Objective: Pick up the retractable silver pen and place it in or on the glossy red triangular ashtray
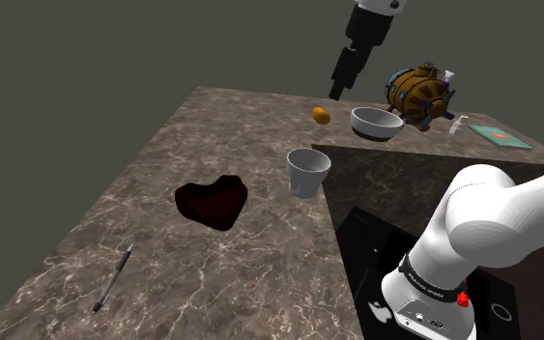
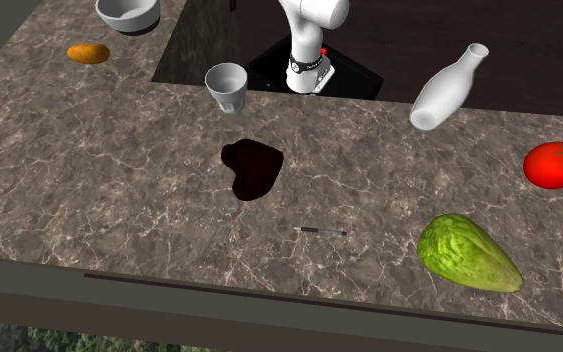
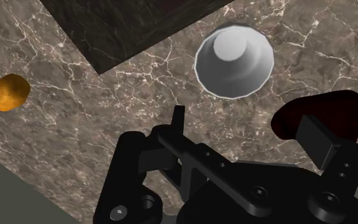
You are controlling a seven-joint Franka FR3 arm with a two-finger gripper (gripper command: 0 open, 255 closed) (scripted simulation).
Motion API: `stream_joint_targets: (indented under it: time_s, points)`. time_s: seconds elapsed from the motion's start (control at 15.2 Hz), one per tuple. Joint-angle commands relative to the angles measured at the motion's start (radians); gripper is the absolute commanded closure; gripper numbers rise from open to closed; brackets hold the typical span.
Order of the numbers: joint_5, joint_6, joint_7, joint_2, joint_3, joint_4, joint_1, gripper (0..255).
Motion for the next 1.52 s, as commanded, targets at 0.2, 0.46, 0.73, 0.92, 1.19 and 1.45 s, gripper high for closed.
stream_joint_targets:
  time_s: [0.2, 0.46, 0.73, 0.92, 1.19, 1.45]
  points:
    - [0.046, 0.027, 0.121, -0.018, 0.07, -0.056, 0.001, 0]
    - [0.114, 0.071, 0.282, -0.017, 0.169, -0.109, 0.006, 0]
    - [0.182, 0.124, 0.444, 0.016, 0.271, -0.135, 0.011, 0]
    - [0.229, 0.169, 0.566, 0.061, 0.35, -0.136, 0.011, 0]
    - [0.277, 0.237, 0.728, 0.147, 0.458, -0.115, 0.0, 0]
    - [0.3, 0.307, 0.894, 0.259, 0.57, -0.066, -0.027, 0]
